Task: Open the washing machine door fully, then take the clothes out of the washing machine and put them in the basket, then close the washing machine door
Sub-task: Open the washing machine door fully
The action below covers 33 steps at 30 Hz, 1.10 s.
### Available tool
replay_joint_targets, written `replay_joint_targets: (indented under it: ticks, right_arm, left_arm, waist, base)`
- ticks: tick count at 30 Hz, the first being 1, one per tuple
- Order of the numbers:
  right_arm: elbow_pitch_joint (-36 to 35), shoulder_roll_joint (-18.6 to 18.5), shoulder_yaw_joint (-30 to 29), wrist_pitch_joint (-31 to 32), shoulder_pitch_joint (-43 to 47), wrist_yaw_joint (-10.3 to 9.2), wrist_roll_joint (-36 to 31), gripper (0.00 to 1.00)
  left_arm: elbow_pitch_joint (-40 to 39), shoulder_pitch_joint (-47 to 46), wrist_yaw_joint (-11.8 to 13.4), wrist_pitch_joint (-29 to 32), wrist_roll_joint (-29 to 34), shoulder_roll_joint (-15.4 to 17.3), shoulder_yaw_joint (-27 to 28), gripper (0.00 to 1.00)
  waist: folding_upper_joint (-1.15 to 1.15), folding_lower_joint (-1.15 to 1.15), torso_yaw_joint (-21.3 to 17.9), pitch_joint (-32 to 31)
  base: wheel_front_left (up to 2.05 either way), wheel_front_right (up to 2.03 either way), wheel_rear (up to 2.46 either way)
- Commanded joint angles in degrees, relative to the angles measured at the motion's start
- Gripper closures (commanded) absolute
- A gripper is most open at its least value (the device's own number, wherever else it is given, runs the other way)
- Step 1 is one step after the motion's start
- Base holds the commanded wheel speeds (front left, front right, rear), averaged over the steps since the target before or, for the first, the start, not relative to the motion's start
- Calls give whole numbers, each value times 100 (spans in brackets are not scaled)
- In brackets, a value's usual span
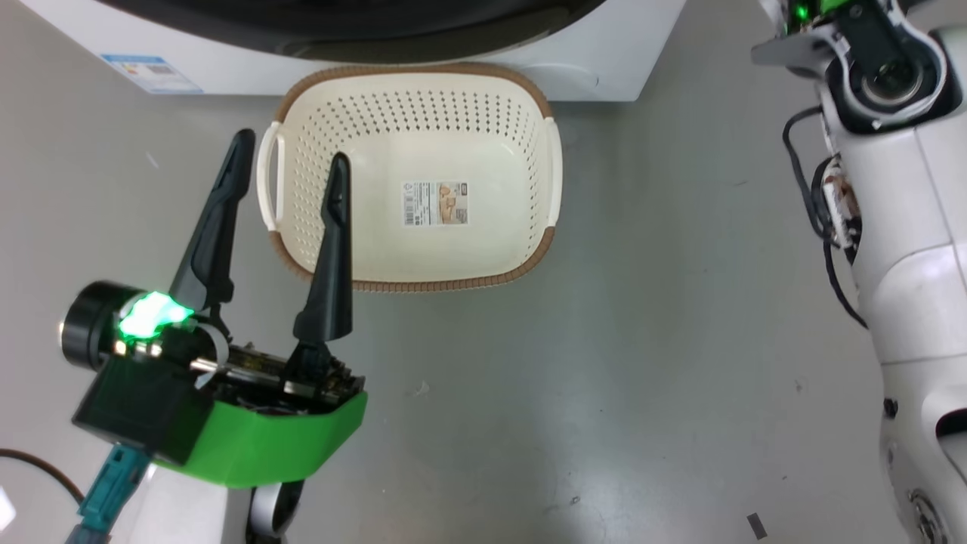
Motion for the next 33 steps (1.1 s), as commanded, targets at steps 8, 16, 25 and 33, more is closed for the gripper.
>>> replay_joint_targets:
  ticks: [8,16,25,33]
  right_arm:
    - [16,63,-14,265,-585,39,50,100]
    - [194,22,-100,386,-951,39,57,100]
    - [411,31,-3,603,-1283,39,-6,100]
    - [593,42,166,807,-1381,39,-40,100]
  left_arm:
    - [-169,-195,-13,-27,-35,82,115,0]
    - [-170,-231,-4,-27,-98,82,86,0]
    - [-120,-341,-23,-27,-131,82,80,0]
    - [-66,-369,-7,-27,-184,82,89,0]
  waist:
    - [0,0,141,261]
    - [0,0,265,394]
    - [0,0,380,493]
    - [0,0,439,468]
  base:
    - [0,0,0]
    - [0,0,0]
    - [0,0,0]
    - [0,0,0]
